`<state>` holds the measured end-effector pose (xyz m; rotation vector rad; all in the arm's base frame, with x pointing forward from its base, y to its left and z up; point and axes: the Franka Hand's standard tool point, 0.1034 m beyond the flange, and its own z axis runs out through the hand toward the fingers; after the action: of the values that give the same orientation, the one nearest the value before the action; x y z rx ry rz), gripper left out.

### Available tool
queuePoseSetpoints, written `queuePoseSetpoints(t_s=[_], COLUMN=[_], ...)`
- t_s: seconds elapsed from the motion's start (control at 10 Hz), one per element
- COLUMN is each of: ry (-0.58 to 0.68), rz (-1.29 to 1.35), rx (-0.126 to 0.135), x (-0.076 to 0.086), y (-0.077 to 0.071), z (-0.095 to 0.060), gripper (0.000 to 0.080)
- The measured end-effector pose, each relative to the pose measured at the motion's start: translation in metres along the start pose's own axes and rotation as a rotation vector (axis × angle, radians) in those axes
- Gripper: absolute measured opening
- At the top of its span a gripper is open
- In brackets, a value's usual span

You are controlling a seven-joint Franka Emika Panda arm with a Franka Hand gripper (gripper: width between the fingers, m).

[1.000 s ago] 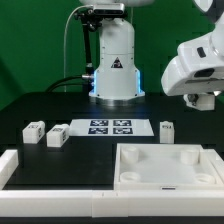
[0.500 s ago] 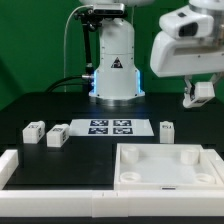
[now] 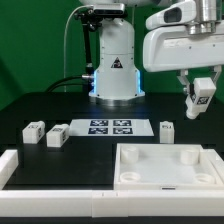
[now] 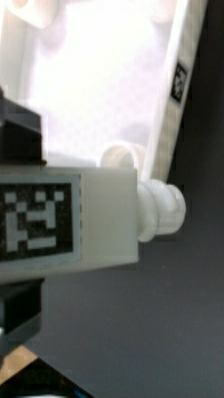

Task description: Assemble one leg

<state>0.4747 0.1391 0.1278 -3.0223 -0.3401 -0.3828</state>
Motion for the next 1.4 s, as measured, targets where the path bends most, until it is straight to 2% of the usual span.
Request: queuePoseSetpoints(t_s=[0.1,0.3,0.4,0.5,0.8,0.9,1.0,1.1,1.4], ry=[0.033,0.033,0.039,0.037,0.082,0.129,0.249,0.26,0.261], rz=[-0.013,-0.051,-0.061,-0.056,-0.06,-0.064,-0.073,-0.07,-0.082], rx=[-0.001,-0.009,-0.012,-0.013,-0.019,-0.027,-0.049,-0.049,-0.028], x=[0.012,0.043,0.055,0.062,0.062,0.066,0.07,0.07,0.092], y=[0.008,0.035,0.053,0.063,0.064,0.065,0.07,0.071,0.054], z=[0.002,0.011,0.019,0.023,0.024,0.022,0.02,0.025,0.03], gripper=[0.029,0.029,0.029,0.029,0.029,0.029,0.029,0.029,0.0291])
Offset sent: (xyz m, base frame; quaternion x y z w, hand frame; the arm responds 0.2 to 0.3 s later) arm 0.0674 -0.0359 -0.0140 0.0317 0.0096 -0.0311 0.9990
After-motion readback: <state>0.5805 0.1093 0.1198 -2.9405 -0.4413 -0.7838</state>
